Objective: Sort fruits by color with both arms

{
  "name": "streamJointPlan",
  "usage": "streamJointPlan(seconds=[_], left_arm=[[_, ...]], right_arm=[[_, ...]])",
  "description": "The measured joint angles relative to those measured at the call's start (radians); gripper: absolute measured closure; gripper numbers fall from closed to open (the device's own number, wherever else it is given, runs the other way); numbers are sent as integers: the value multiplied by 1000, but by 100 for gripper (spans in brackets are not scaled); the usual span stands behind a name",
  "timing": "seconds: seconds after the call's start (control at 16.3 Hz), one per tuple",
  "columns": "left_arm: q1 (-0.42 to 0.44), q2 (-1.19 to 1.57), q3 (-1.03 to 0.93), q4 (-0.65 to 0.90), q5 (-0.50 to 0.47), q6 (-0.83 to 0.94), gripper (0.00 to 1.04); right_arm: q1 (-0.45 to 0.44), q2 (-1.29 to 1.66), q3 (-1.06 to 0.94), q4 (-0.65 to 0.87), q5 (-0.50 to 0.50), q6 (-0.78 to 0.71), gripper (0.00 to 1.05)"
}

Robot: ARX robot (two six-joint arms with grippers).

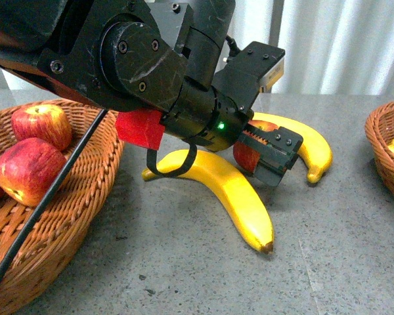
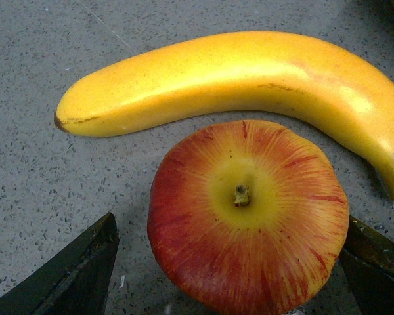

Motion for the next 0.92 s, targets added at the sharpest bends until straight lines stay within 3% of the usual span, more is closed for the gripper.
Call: streamJointPlan(seconds=[0.06,0.25,0.37,0.68,0.8,0.92], left_arm=[[1,1,-2,8,6,6,7],[-1,1,-3,18,16,24,32],[-1,1,-5,27,34,25,40],[-24,-27,-55,73,4,43,43],[-40,-97,-114,134,-66,45,43],[-51,-203,-187,247,-206,41,43]], right_arm=[[0,0,0,0,0,0,6],[0,0,0,0,0,0,6],[0,0,0,0,0,0,6],[0,0,0,0,0,0,6],[0,0,0,0,0,0,6],[0,0,0,0,0,0,6]])
